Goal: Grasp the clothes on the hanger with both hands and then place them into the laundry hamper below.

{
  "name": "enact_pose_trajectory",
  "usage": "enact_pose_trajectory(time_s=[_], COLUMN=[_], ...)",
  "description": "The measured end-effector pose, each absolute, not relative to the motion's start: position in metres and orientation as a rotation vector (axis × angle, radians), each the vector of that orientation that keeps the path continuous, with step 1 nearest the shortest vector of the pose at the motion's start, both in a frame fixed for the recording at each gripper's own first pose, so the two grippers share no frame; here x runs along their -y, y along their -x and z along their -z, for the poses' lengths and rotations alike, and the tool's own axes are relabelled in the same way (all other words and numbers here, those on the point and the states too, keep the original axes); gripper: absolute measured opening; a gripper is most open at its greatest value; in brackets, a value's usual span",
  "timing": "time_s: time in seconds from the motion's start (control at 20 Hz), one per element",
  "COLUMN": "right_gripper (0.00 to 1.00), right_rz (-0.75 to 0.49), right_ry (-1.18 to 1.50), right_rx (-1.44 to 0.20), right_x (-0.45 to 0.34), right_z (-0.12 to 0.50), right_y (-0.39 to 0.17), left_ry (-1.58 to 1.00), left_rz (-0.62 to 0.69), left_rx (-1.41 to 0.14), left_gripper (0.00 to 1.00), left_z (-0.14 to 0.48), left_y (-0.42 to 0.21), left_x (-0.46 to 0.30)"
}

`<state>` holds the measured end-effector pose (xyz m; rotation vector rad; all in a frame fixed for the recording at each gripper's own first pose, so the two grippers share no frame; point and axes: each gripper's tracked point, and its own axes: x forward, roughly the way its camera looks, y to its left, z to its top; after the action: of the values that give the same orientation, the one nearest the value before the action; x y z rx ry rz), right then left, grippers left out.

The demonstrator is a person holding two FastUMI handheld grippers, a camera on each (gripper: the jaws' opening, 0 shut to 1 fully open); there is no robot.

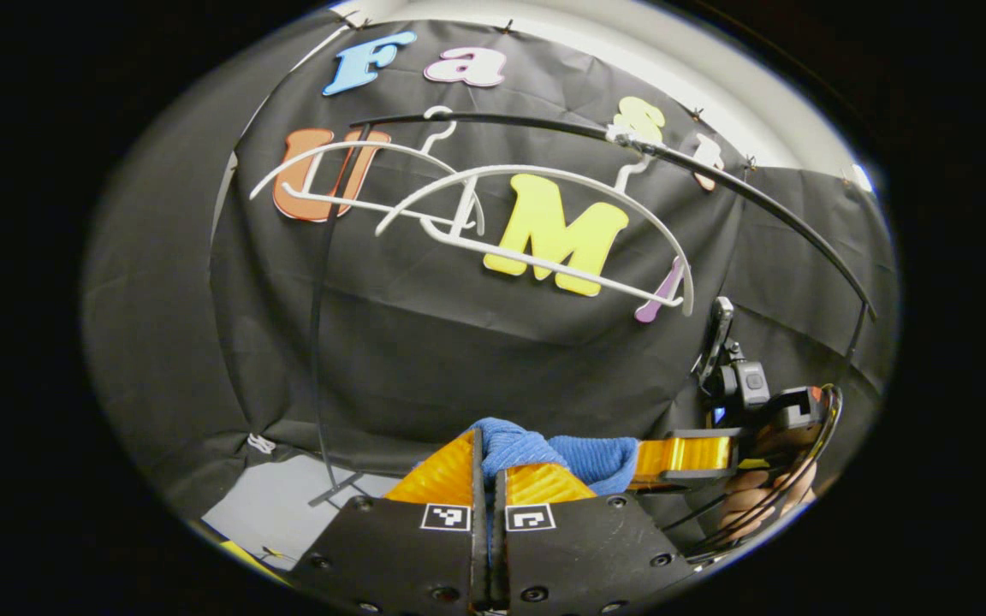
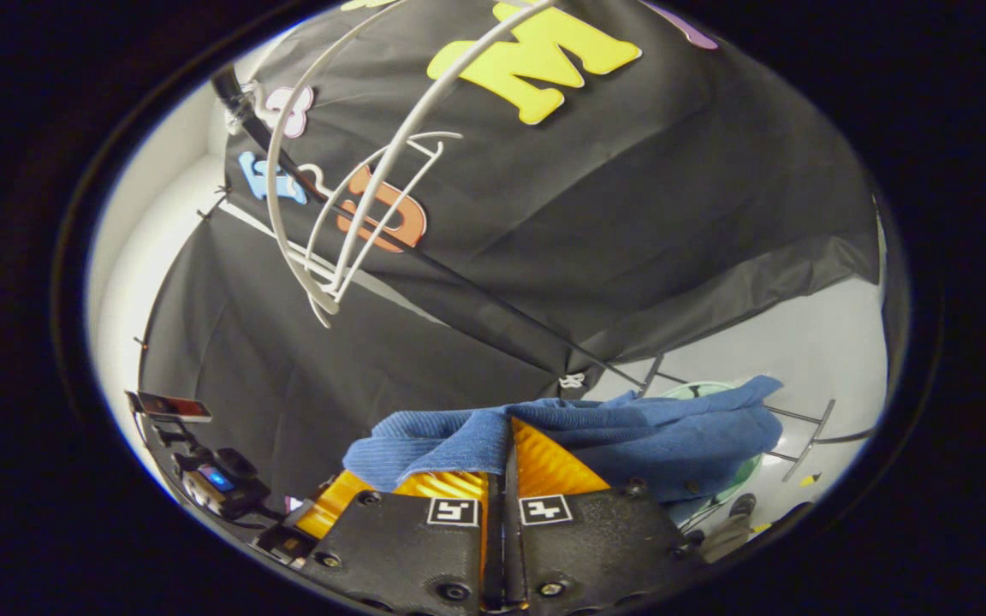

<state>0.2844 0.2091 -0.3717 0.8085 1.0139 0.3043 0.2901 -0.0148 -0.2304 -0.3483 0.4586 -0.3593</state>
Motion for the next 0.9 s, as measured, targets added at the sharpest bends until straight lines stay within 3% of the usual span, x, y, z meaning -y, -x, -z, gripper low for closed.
enact_pose_trajectory(time_s=[0.05,0.1,0.25,0.3,0.4,0.9], right_gripper=[0.05,0.05,0.05,0.04,0.04,0.05], right_rz=[-0.327,-0.318,-0.244,-0.225,-0.17,0.022], right_ry=[-0.805,-0.791,-0.771,-0.765,-0.765,-0.549], right_rx=[-1.004,-1.003,-1.06,-1.088,-1.154,-1.366], right_x=[-0.211,-0.206,-0.184,-0.177,-0.164,-0.12], right_z=[0.371,0.376,0.425,0.445,0.484,0.601], right_y=[-0.285,-0.288,-0.288,-0.286,-0.276,-0.238], left_ry=[0.353,0.358,0.365,0.37,0.374,0.339], left_rz=[0.357,0.349,0.334,0.334,0.325,0.268], left_rx=[-0.463,-0.473,-0.537,-0.565,-0.631,-0.879], left_gripper=[0.06,0.01,0.01,0.06,0.01,0.01], left_z=[0.234,0.24,0.272,0.285,0.317,0.434], left_y=[-0.291,-0.291,-0.289,-0.288,-0.286,-0.265], left_x=[0.013,0.012,0.012,0.014,0.017,0.017])
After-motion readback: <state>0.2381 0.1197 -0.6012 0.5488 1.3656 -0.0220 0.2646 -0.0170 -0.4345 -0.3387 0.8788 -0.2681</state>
